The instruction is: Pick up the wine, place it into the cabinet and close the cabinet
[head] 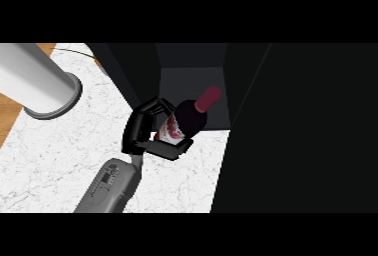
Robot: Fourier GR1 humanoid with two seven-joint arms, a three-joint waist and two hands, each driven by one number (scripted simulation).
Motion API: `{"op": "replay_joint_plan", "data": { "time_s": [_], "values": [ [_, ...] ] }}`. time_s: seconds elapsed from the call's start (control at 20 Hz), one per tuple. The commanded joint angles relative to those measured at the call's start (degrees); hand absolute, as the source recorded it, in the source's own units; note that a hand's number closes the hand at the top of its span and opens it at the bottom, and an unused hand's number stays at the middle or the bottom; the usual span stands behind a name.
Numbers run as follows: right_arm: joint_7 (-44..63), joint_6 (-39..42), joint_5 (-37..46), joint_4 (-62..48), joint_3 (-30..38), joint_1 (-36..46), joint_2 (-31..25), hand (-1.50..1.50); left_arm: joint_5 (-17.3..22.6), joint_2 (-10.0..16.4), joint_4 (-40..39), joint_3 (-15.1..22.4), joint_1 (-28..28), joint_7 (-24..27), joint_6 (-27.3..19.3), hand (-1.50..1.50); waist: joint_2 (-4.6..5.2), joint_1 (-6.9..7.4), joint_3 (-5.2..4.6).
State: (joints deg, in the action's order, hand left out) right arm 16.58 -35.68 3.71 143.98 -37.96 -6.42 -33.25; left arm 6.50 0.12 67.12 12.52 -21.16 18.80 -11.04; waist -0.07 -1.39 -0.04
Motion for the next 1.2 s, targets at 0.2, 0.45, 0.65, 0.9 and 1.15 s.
{"op": "replay_joint_plan", "data": {
  "time_s": [0.2,0.45,0.65,0.9,1.15],
  "values": [
    [2.15,1.17,-2.01,10.85,1.67,-3.57,-1.34,-1.50,2.13,-0.10,-11.12,-1.69,-8.42,1.87,0.31,1.50,0.17,-0.10,0.00],
    [-0.48,1.85,-3.43,10.01,0.62,-4.68,-1.21,-1.50,5.81,-0.10,-13.65,0.26,-13.80,0.84,-4.38,1.50,0.31,-1.64,0.00],
    [-0.56,1.43,-4.01,7.06,0.75,-2.35,0.98,-1.50,8.76,-0.08,-15.54,0.64,-14.81,1.77,-4.30,1.50,0.56,-1.65,-0.04],
    [-1.95,2.96,-4.45,8.98,0.13,-5.06,-1.08,-1.50,9.44,-0.07,-16.00,2.52,-15.48,0.74,-8.68,1.50,0.48,-2.98,0.01],
    [-4.37,3.02,-3.92,6.67,-2.14,-4.50,0.93,-1.50,5.20,0.99,-17.97,3.63,-17.22,-2.37,-11.67,1.50,0.60,-3.90,0.06]
  ]
}}
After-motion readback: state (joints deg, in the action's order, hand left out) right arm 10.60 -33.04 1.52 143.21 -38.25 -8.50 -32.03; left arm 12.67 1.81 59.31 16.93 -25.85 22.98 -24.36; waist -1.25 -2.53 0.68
